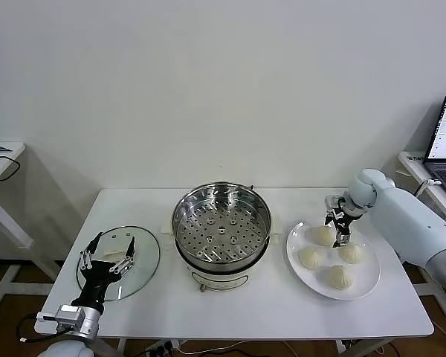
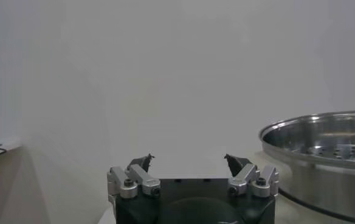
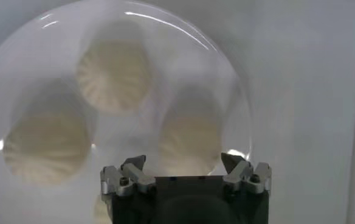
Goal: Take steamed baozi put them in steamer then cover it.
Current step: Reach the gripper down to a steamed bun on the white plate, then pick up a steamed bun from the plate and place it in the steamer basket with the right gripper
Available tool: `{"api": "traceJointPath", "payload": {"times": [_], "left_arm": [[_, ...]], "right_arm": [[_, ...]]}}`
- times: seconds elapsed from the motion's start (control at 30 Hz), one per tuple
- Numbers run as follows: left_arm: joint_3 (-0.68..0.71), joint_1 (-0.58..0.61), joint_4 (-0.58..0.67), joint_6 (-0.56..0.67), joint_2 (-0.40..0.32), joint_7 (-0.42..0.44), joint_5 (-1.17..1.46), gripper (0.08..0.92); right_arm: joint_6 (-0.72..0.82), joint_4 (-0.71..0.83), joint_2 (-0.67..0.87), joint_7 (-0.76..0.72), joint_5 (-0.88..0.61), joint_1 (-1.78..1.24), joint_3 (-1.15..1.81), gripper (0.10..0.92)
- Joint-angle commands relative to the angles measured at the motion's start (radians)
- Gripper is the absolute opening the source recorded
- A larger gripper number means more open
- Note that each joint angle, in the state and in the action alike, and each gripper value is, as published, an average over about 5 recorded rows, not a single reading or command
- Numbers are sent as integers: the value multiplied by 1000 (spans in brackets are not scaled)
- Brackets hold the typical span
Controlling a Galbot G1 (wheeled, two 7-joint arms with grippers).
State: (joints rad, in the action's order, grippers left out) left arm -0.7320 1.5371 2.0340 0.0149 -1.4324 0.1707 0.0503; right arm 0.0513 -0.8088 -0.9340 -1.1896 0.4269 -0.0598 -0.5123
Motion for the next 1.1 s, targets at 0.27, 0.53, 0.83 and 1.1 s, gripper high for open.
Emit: {"api": "traceJointPath", "payload": {"times": [0.27, 0.53, 0.83, 1.1], "left_arm": [[0, -2, -8, 4, -2, 1, -1, 823], [-1, -7, -16, 5, -2, 1, -1, 823], [0, -11, -19, 6, -4, 0, -1, 823], [3, -12, -13, 5, -2, -2, 0, 823]], "right_arm": [[-4, 37, -34, 17, 25, 1, 12, 819], [-5, 24, -26, 13, 30, -9, 9, 748], [-10, 8, -14, 14, 22, -12, 13, 718], [-1, -162, 105, -6, -102, 29, -60, 696]]}}
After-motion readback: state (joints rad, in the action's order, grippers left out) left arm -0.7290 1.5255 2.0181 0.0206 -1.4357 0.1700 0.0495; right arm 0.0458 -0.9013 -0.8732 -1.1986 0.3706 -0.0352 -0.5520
